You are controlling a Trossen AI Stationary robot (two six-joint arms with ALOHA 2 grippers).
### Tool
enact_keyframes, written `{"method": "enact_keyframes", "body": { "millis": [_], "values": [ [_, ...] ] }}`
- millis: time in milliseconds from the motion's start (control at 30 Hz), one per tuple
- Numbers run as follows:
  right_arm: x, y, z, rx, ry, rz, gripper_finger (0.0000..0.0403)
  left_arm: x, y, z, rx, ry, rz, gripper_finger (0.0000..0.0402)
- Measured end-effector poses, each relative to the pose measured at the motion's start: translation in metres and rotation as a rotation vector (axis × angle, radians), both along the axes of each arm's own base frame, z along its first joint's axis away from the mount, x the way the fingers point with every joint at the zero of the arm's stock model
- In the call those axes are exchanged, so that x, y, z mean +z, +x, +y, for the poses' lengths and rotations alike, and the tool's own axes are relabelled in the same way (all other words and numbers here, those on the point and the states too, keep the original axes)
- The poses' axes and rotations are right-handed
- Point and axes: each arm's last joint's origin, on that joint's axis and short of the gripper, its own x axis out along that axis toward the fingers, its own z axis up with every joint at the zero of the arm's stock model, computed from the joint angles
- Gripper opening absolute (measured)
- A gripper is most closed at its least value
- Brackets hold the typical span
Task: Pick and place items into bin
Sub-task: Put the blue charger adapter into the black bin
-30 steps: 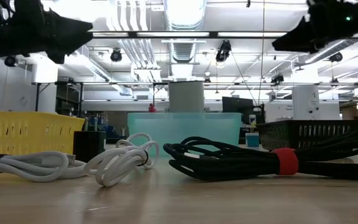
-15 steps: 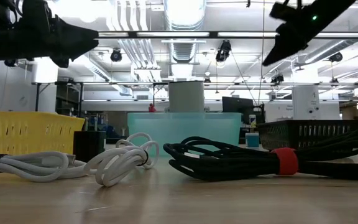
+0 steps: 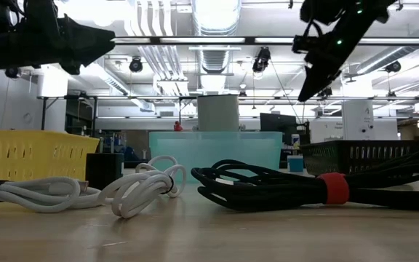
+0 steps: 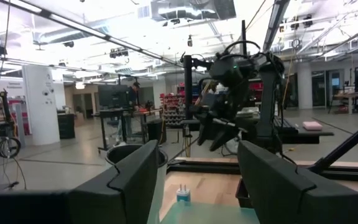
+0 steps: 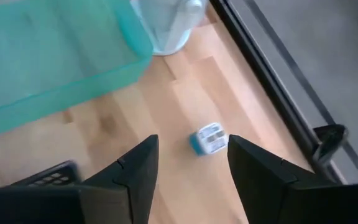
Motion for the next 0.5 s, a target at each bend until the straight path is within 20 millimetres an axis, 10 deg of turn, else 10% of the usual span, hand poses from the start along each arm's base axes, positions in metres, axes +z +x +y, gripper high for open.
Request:
{"method": "enact_keyframes", "body": {
  "millis": [500],
  "values": [
    [-0.012, 0.066, -0.049, 0.269, -0.043, 0.285, 0.0223, 0.0, 0.0, 0.0, 0.012, 0.038, 0.013, 0.0206]
  ]
}}
